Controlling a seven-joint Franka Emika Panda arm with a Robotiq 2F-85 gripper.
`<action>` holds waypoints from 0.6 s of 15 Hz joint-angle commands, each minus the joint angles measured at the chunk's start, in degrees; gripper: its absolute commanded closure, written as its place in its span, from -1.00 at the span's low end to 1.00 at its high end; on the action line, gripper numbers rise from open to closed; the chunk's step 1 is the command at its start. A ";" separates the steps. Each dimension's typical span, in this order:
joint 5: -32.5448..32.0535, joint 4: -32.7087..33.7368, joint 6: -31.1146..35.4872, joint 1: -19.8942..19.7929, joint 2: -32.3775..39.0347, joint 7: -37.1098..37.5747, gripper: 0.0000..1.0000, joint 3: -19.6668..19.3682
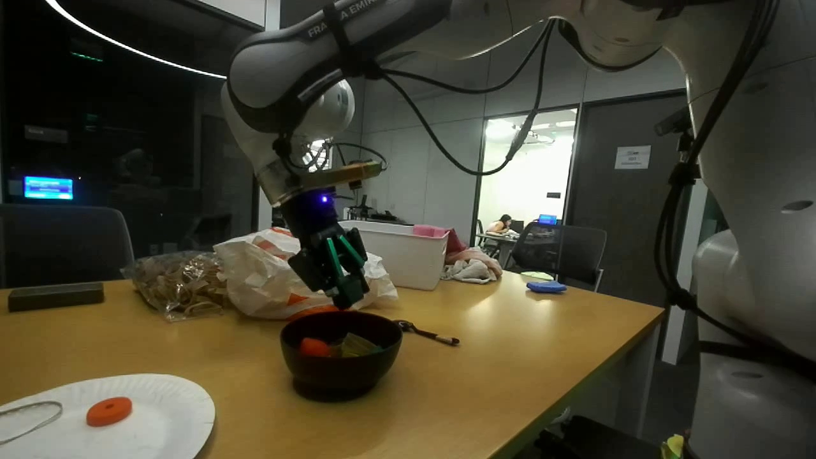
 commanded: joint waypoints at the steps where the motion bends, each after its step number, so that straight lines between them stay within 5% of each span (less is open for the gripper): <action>1: 4.65 -6.97 6.43 -2.11 -4.32 -2.55 0.49 2.68; 2: 4.81 -7.85 7.72 -2.10 -4.38 -2.68 0.49 3.05; 3: 4.95 -8.54 8.62 -2.06 -4.44 -2.45 0.14 3.32; 4: 5.14 -9.25 9.50 -2.06 -4.66 -2.49 -0.51 3.61; 9: 3.90 -10.10 11.91 -1.17 -5.86 -2.24 -1.00 5.14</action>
